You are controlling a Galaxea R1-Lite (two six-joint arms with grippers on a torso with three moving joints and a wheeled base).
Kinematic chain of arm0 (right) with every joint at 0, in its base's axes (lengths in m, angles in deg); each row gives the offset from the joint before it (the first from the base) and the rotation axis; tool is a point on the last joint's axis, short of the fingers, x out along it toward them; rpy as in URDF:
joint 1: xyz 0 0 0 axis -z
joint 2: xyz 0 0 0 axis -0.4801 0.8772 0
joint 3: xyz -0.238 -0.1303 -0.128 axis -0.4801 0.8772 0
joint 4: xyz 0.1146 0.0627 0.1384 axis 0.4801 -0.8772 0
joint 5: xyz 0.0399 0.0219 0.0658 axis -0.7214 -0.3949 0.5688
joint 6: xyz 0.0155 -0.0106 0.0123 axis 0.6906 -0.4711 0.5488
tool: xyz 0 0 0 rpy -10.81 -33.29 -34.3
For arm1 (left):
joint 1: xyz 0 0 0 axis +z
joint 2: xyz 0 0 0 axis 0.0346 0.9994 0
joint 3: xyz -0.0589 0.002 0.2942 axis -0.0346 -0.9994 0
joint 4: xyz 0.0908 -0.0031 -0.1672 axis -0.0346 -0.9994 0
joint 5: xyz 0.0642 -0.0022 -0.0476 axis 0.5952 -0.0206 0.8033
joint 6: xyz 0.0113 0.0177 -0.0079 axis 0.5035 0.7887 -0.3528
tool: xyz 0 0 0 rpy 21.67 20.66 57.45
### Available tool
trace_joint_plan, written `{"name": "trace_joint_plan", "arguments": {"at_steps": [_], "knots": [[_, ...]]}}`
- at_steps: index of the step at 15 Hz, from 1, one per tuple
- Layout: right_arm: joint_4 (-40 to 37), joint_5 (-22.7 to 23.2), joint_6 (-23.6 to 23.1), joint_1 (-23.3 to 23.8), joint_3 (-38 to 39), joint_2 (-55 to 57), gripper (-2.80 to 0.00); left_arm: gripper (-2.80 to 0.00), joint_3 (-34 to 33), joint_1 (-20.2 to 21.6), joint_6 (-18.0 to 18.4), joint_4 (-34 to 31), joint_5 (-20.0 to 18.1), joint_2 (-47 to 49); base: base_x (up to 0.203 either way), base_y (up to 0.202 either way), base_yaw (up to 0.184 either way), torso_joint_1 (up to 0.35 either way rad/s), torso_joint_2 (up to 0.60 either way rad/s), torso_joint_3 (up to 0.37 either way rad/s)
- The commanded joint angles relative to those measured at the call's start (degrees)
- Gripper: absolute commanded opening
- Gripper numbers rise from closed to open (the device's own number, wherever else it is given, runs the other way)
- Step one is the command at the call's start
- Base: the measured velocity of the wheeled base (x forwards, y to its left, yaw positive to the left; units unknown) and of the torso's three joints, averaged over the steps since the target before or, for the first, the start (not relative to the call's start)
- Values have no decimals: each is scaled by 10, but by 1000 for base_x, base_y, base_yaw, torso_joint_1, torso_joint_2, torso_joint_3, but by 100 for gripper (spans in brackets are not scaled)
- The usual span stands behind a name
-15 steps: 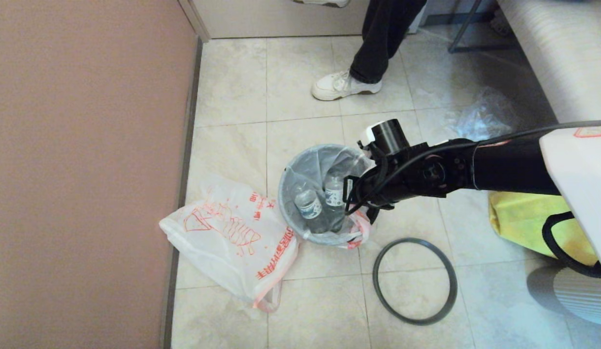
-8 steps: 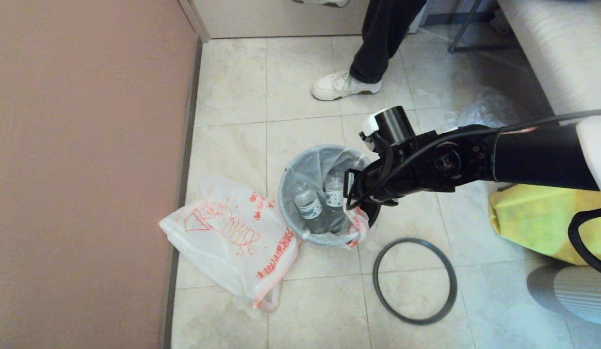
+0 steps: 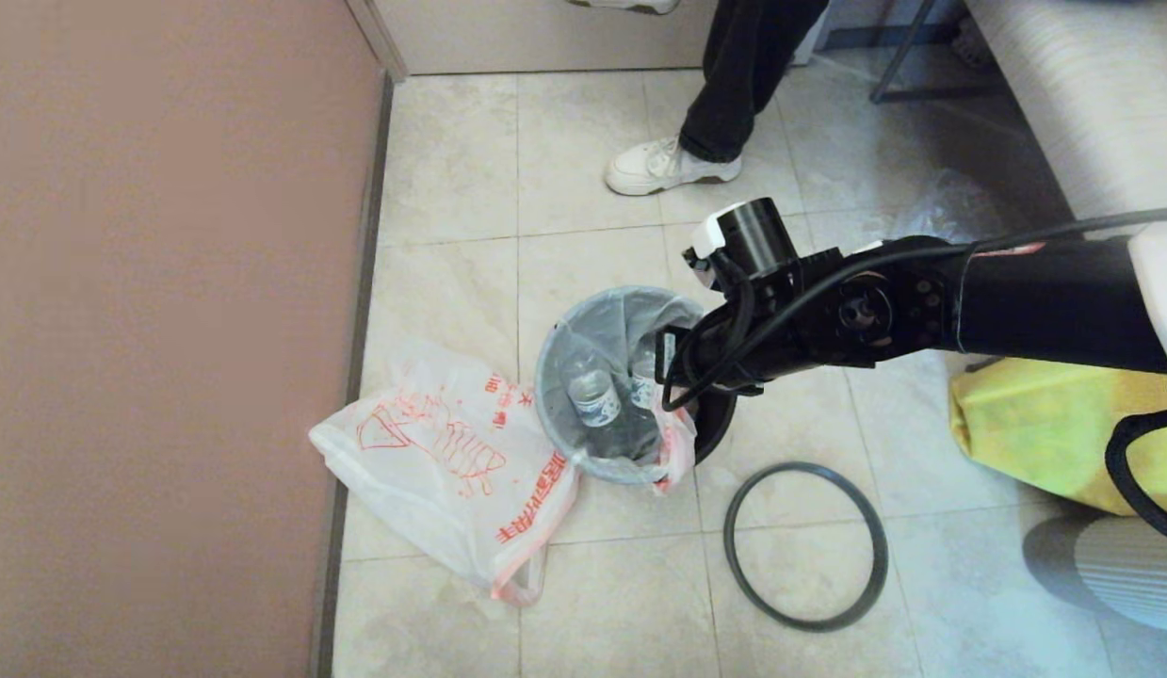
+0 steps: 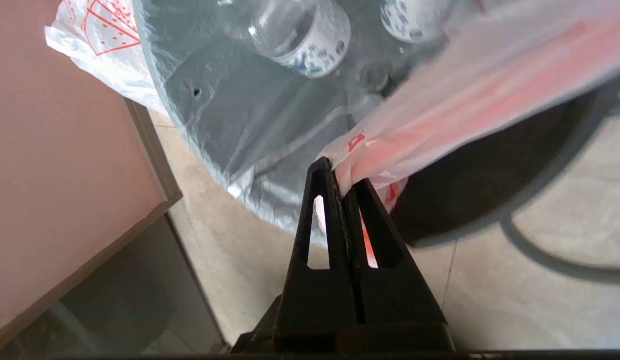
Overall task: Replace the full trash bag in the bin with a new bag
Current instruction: Place the trash bag on the floor
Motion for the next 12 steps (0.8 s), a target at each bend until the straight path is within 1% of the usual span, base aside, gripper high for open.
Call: {"name": "trace_joint_plan", "arguments": {"at_steps": [1,2,4,8,9,12], "knots": [[0,0,-6,0,-19,21,-280,-280,0,0,0,0,0,1,0,0,0,0,0,0],[0,-1,-12,3,-35,33,-280,-280,0,-1,0,0,0,1,0,0,0,0,0,0],[16,-1,-47,15,-43,57,-280,-280,0,0,0,0,0,1,0,0,0,0,0,0],[88,-1,-93,28,-45,107,-280,-280,0,-1,0,0,0,1,0,0,0,0,0,0],[108,-1,-98,28,-45,116,-280,-280,0,0,0,0,0,1,0,0,0,0,0,0],[104,1,-86,22,-45,86,-280,-280,0,0,0,0,0,1,0,0,0,0,0,0]]}}
